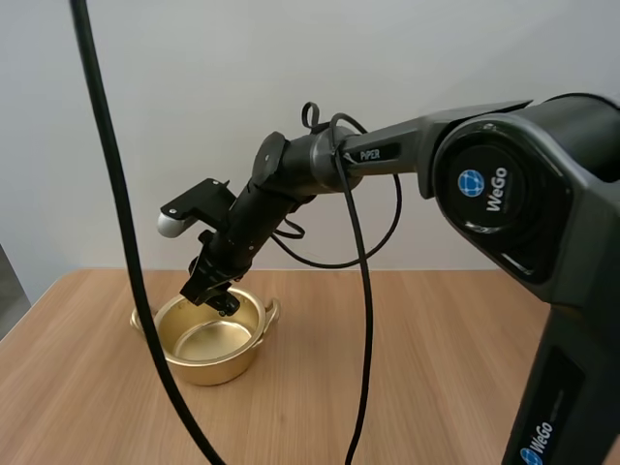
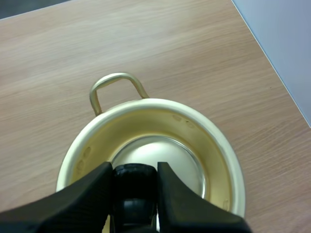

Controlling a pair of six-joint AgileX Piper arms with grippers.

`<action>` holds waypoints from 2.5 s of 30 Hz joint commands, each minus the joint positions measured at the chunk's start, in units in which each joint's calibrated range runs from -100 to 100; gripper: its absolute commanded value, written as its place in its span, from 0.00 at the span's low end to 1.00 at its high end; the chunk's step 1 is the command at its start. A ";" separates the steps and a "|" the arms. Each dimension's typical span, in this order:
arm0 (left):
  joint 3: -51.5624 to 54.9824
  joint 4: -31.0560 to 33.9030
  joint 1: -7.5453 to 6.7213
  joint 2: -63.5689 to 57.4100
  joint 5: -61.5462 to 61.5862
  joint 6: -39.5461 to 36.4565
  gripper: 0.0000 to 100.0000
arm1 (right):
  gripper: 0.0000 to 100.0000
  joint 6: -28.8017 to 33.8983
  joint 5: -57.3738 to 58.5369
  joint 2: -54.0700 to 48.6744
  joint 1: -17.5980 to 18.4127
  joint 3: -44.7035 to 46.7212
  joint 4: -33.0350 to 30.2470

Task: Open the pot, put the car inside, and close it

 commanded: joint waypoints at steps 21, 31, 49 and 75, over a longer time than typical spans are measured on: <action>-0.04 -2.60 0.02 -0.16 0.46 0.23 0.00 | 0.00 -2.44 -5.43 12.21 3.90 -2.07 -3.75; -0.04 -3.63 0.92 -0.16 0.81 0.22 0.00 | 0.00 1.10 -13.58 12.95 3.91 -2.07 -11.06; -0.04 -4.03 0.92 -0.16 1.34 0.55 0.00 | 0.00 1.58 -14.96 16.39 3.91 -2.07 -13.77; -0.04 -4.25 0.92 -0.16 2.07 1.40 0.00 | 0.67 2.52 -14.51 4.39 3.91 -2.07 -13.90</action>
